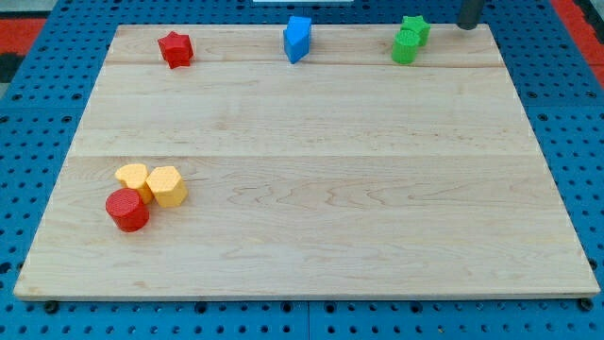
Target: Move the green circle to the top left of the red circle
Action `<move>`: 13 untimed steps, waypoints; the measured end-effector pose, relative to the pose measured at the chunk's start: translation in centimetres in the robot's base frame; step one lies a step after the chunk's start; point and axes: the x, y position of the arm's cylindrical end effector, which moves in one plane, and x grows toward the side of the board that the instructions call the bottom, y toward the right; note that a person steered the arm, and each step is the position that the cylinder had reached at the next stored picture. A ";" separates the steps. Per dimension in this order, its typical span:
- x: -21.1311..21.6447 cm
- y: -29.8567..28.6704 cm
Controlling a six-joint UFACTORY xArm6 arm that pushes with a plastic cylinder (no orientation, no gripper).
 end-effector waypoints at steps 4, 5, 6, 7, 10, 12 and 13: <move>4.4 -8.6; 4.3 -8.6; 4.3 -8.6; 4.3 -8.4; 9.5 -11.3; 9.3 -19.9; 15.2 -21.2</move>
